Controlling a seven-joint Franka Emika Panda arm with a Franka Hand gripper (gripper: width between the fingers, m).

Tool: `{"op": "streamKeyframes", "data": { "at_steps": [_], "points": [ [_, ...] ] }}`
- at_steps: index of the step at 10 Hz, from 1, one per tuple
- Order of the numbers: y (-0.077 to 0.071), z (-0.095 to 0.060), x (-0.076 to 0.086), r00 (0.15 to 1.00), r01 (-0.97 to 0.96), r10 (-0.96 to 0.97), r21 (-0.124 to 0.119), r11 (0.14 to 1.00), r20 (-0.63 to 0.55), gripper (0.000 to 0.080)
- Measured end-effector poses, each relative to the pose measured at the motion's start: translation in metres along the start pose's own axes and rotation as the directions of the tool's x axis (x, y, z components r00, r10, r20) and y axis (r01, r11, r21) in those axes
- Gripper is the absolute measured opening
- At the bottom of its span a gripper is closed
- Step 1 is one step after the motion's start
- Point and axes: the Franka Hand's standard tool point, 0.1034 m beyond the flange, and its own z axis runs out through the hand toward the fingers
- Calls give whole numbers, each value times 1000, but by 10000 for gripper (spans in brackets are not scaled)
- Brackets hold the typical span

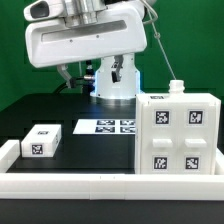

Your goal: Assemble cabinet

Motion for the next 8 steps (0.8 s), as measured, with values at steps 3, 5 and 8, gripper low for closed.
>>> {"op": "streamKeyframes", "data": {
  "at_steps": [3,5,8],
  "points": [
    [19,8,-8,999,45,-45,-1,999,15,649],
    [72,29,-17,999,25,-25,-17,1000,35,649],
    [67,29,-17,999,31,-30,-14,999,39,649]
  ]
}}
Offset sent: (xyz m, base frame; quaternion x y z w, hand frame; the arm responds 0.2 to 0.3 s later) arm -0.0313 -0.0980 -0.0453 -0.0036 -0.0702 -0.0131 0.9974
